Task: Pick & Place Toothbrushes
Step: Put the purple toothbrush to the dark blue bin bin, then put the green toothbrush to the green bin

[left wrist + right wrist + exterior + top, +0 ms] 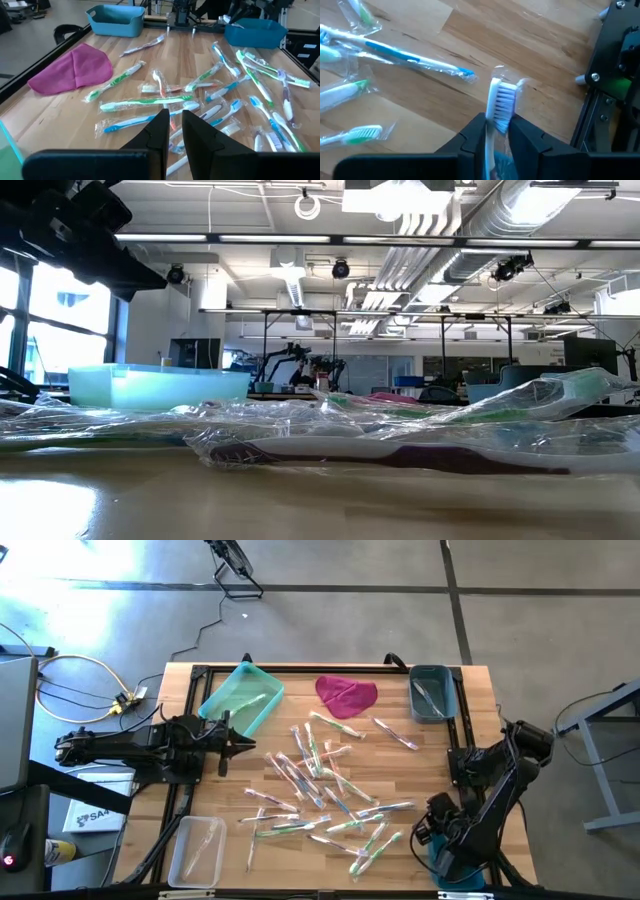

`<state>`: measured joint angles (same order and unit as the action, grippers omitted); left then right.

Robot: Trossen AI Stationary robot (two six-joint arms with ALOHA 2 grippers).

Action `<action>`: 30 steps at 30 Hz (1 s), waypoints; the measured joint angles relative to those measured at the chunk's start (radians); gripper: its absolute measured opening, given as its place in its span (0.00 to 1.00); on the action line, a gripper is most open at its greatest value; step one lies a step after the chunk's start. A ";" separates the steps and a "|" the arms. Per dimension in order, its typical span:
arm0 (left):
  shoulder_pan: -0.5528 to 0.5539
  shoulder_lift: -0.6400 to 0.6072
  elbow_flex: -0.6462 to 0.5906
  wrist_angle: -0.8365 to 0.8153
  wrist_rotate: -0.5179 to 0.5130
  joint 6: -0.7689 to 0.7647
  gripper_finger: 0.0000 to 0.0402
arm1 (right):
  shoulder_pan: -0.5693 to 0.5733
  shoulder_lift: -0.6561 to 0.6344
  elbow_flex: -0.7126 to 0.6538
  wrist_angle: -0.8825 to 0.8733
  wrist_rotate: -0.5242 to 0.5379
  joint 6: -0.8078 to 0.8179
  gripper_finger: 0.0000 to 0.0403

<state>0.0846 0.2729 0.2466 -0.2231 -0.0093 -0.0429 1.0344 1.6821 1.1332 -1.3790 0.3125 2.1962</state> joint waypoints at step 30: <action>0.000 0.000 0.001 -0.013 0.001 0.000 0.12 | -0.199 -0.274 0.000 -0.001 0.004 -0.194 0.25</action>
<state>0.0849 0.2729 0.2478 -0.2363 -0.0082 -0.0433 0.8355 1.4086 1.1332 -1.3803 0.3163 2.0026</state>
